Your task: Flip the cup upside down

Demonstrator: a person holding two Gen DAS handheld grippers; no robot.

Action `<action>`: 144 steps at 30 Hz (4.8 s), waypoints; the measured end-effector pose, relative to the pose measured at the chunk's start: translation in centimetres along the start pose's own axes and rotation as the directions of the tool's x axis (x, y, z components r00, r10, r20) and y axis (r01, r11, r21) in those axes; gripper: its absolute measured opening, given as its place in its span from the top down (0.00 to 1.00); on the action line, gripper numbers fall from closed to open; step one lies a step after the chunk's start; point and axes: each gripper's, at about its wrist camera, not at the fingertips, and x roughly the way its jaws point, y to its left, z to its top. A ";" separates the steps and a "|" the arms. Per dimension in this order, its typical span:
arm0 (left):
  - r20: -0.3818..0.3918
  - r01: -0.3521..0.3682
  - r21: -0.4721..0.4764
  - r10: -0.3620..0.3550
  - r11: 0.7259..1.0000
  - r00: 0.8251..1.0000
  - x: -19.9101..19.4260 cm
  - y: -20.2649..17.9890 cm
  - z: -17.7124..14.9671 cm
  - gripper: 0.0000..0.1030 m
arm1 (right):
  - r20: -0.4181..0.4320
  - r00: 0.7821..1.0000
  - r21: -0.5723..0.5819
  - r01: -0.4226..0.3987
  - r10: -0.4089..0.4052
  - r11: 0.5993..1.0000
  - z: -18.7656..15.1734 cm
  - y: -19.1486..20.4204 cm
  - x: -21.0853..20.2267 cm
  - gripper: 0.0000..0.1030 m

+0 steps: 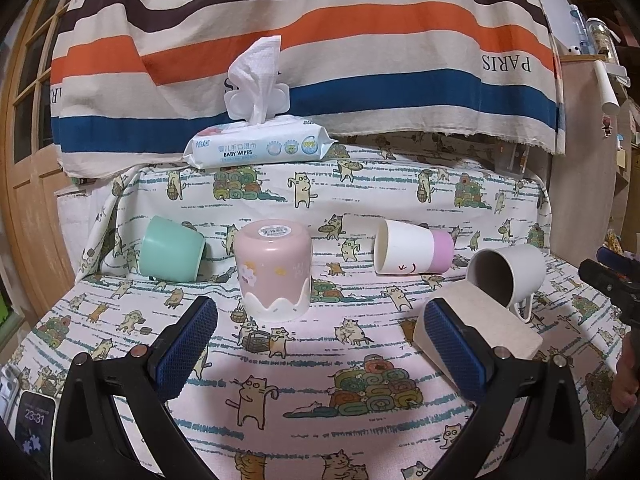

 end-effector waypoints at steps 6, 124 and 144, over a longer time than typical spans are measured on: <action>-0.015 -0.074 -0.014 0.074 0.997 0.997 -0.3 -0.5 0.0 0.00 | 0.025 0.999 -0.019 0.026 -0.026 0.999 0.0 0.4 -0.5 0.00; 0.149 0.020 0.066 -0.029 0.998 0.988 -4.4 -4.7 4.1 0.01 | -0.032 0.994 0.118 0.112 -0.109 0.987 -0.2 -2.3 0.2 0.00; 0.076 -0.005 -0.001 0.005 1.000 0.997 -1.8 -0.1 -0.1 0.01 | -0.022 0.993 0.054 0.113 -0.112 0.992 0.1 -1.5 0.2 0.00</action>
